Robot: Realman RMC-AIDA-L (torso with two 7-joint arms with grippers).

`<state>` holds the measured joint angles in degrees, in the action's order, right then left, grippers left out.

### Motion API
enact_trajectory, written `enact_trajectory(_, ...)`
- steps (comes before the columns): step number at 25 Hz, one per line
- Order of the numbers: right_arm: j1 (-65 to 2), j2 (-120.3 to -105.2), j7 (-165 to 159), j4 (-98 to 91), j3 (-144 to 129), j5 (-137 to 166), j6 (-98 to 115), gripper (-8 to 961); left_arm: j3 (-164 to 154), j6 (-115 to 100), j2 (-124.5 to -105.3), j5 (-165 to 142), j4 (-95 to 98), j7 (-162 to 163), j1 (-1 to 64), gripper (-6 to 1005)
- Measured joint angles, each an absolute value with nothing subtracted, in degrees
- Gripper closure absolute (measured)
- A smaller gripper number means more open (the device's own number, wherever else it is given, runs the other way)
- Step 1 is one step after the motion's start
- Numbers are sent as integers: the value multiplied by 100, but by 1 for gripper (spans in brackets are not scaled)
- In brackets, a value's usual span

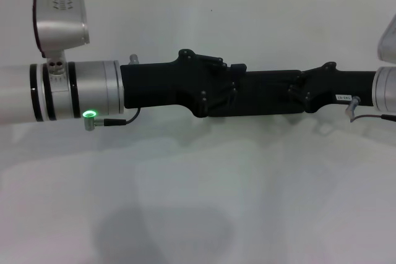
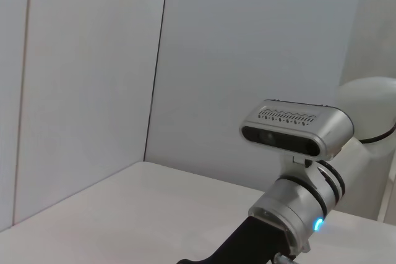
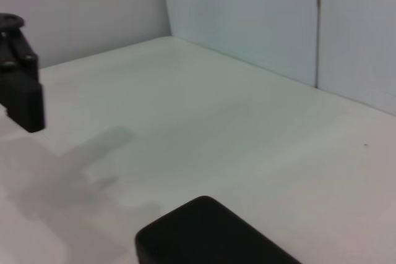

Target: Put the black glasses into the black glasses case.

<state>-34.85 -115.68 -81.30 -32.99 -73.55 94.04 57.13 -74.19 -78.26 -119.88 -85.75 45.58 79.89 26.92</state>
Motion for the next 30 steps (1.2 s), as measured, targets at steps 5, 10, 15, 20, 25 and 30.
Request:
enact_trajectory(5, -3216, -11584, -8159, -3747, -7362, 9366, 6038, 767, -7426, -7867, -11988, -8564, 4573, 7989, 2632, 659)
enact_trajectory(10, -2720, -11589, -8313, -4633, -7355, 9304, 6590, 750, -7408, -8217, -11955, -8330, 4582, 7989, 2611, 651)
enact_trajectory(15, -2343, -11539, -8262, -5371, -7293, 9189, 7847, 734, -6932, -9156, -11935, -8267, 4619, 7760, 2532, 643)
enact_trajectory(20, -2030, -11585, -8202, -5909, -7296, 8873, 8978, 717, -6440, -10584, -11922, -8038, 4530, 6907, 2344, 635)
enact_trajectory(25, -1903, -11595, -8025, -5960, -7537, 7988, 9847, 474, -6369, -11036, -11703, -7858, 4560, 7147, 2151, 523)
enact_trajectory(30, -1642, -11580, -7907, -6184, -7541, 7471, 10340, 379, -6356, -11050, -11620, -7848, 4540, 7167, 2054, 412)
